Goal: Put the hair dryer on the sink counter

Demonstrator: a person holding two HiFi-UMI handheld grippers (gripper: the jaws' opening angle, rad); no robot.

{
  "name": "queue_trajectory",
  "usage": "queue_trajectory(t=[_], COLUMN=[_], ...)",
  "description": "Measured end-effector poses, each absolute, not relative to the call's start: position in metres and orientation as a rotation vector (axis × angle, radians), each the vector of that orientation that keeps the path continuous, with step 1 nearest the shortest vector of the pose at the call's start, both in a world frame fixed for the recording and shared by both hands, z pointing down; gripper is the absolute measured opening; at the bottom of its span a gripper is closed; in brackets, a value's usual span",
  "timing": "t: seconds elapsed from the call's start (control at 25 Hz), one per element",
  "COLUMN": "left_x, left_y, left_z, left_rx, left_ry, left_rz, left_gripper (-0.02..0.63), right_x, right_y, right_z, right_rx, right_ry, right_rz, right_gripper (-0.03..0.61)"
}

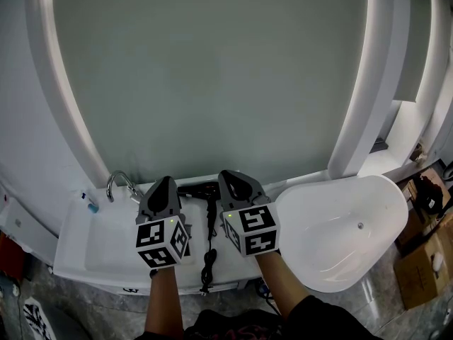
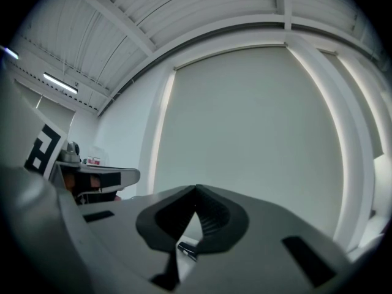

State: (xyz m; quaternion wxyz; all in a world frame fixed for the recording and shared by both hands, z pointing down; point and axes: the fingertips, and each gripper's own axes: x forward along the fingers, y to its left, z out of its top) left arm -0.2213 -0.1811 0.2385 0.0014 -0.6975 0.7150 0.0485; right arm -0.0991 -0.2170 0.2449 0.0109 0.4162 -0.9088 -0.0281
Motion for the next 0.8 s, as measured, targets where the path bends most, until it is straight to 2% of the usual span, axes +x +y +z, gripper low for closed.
queue_trajectory(t=[0.8], left_x=[-0.250], left_y=[-0.200], left_z=[0.256], left_rx=[-2.260], left_ry=[2.241], left_rz=[0.192], left_gripper=[0.009], right_x=[-0.124], right_y=[-0.234], right_z=[0.262], right_rx=[1.317], right_ry=[-2.772], right_rz=[-0.080], right_gripper=[0.021])
